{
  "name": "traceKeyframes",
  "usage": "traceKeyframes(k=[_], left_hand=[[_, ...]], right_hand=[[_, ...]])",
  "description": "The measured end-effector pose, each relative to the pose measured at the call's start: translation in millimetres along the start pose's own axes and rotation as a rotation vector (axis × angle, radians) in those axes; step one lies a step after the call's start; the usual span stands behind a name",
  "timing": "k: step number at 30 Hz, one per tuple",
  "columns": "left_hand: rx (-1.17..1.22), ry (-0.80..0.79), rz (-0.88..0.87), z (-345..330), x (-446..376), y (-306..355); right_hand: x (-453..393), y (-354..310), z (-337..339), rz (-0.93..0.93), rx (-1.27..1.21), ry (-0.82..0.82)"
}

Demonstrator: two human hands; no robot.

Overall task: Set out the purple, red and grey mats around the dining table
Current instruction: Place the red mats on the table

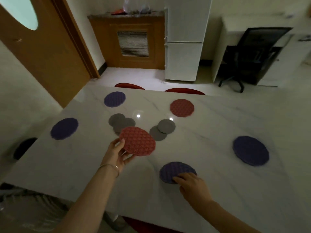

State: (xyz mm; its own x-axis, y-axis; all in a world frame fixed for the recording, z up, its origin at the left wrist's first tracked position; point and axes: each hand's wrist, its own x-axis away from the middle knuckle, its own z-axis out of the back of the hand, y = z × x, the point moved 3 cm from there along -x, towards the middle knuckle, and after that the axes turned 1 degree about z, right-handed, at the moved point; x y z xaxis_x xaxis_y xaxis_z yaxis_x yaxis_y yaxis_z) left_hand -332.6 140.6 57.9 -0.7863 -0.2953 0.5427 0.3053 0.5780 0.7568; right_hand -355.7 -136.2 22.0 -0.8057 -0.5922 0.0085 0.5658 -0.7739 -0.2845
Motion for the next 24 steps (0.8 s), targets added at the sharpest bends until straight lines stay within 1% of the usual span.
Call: traceKeyframes(k=[2,5,8,11,14,16,17,20,24], left_hand=[[-0.028,-0.059,0.05,0,-4,-7],[-0.061,-0.116,0.118,0,-5,-21],[-0.075,-0.147,0.17,1,-1,-35],[-0.093,-0.152,0.203,3,3,-47],[-0.111,-0.153,0.233,6,9,-56],[-0.111,-0.148,0.247,10,12,-60],[-0.107,-0.148,0.249,13,14,-61],[-0.1,-0.158,0.252,22,18,-64],[-0.108,-0.154,0.255,30,22,-64]], right_hand=[[17,-10,-19,-0.096,-0.027,-0.047],[37,-21,-49,-0.203,-0.073,-0.161],[46,-36,-58,-0.244,-0.104,-0.154],[49,-44,-61,-0.239,-0.071,-0.094],[52,-46,-68,-0.237,-0.052,-0.12],[55,-45,-74,-0.237,-0.039,-0.089],[56,-44,-77,-0.246,-0.033,-0.105],[57,-44,-87,-0.247,-0.015,-0.222],[52,-42,-85,-0.238,0.022,-0.276]])
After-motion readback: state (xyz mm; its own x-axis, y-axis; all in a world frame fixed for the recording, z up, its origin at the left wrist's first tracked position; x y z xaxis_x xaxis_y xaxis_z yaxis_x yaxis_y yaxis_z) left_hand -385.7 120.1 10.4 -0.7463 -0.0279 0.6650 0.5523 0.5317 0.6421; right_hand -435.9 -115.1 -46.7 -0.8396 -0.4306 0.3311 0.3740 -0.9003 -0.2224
